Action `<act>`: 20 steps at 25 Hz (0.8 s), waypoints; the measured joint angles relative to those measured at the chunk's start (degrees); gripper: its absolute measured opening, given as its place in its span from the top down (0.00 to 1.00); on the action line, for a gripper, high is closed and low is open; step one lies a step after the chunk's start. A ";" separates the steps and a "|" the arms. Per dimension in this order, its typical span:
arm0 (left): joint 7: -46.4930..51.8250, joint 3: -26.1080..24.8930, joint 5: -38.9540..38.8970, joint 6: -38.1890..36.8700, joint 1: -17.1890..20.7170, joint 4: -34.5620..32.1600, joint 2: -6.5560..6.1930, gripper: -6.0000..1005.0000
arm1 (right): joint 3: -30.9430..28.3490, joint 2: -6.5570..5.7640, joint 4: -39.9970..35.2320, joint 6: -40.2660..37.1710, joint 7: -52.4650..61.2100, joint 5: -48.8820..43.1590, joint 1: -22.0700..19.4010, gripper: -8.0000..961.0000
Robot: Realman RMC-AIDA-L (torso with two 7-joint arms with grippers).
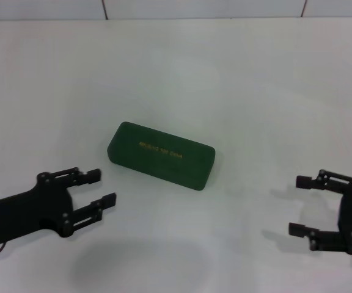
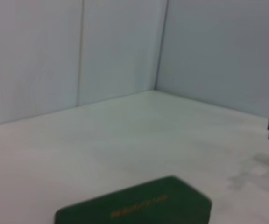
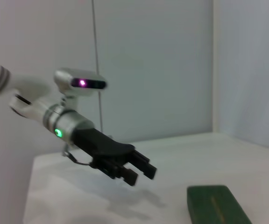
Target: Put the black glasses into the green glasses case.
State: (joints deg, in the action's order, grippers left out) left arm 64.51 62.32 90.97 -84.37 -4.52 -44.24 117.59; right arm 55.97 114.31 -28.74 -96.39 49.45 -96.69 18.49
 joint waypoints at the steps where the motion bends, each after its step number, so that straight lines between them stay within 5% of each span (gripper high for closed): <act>1: 0.00 0.00 0.00 0.00 0.00 0.00 0.00 0.57 | 0.14 0.48 0.22 1.01 -0.55 -0.11 -0.24 0.17; 14: -0.66 -3.77 3.36 -0.14 0.64 1.52 0.40 0.12 | -0.07 1.00 1.60 4.25 -1.09 -0.12 0.05 0.17; 20: -0.67 -3.79 3.17 -1.26 0.49 1.30 0.55 0.12 | 0.18 1.00 1.37 4.27 -1.11 -0.04 0.79 0.17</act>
State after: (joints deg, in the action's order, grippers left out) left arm 63.83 58.53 94.14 -85.64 -4.03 -42.94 118.14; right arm 56.16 115.31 -27.37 -92.12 48.34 -96.72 19.28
